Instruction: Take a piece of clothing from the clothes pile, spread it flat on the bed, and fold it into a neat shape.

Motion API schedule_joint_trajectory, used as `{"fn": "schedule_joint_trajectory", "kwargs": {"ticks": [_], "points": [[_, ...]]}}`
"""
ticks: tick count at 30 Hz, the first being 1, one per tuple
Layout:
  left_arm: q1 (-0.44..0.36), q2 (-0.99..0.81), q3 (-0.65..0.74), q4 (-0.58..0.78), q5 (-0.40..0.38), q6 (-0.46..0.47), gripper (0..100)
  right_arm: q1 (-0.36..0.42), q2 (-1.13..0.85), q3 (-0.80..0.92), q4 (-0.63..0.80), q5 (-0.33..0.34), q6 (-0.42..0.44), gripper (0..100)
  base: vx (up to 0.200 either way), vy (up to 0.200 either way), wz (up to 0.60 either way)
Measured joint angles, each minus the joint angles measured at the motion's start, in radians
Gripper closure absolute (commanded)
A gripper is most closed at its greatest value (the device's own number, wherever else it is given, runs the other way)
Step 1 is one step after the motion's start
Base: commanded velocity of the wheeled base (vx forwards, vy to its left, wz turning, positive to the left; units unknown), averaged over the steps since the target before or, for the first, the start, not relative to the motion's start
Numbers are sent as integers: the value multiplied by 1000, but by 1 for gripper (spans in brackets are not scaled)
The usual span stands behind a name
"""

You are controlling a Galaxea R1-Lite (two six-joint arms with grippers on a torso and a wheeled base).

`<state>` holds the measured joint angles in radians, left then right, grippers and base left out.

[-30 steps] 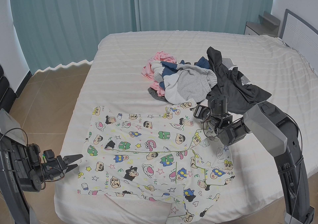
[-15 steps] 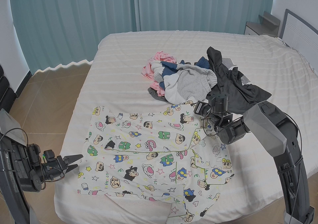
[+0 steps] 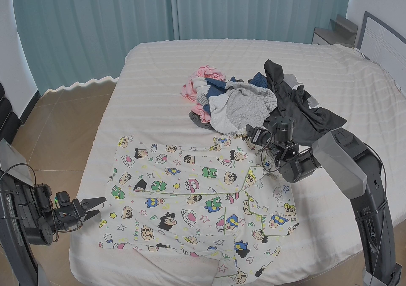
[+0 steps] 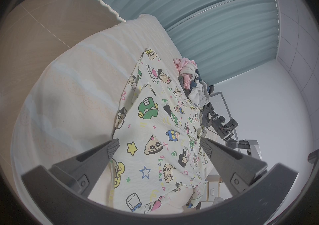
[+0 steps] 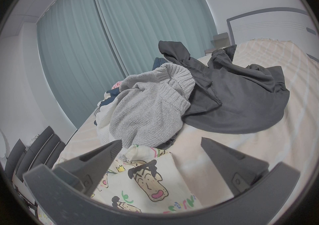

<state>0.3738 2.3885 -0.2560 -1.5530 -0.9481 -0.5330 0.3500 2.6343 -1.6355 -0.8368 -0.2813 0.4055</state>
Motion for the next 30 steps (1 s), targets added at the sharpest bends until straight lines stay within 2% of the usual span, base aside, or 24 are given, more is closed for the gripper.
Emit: {"fn": "schedule_joint_trajectory", "kwargs": {"ticks": [7,18,23,30], "points": [[0,-1,6,0,0,0,0,0,-73,136,0,-5,7,0,0,0,0],[2,-11,20,0,-1,-1,0,73,-352,641,-9,-3,58,0,-18,0,0],[2,-25,41,0,-1,-2,0,125,-501,874,-12,0,129,0,-200,0,0],[-3,-103,127,0,-1,-10,0,212,-638,1123,-14,23,303,0,-200,0,0]]}}
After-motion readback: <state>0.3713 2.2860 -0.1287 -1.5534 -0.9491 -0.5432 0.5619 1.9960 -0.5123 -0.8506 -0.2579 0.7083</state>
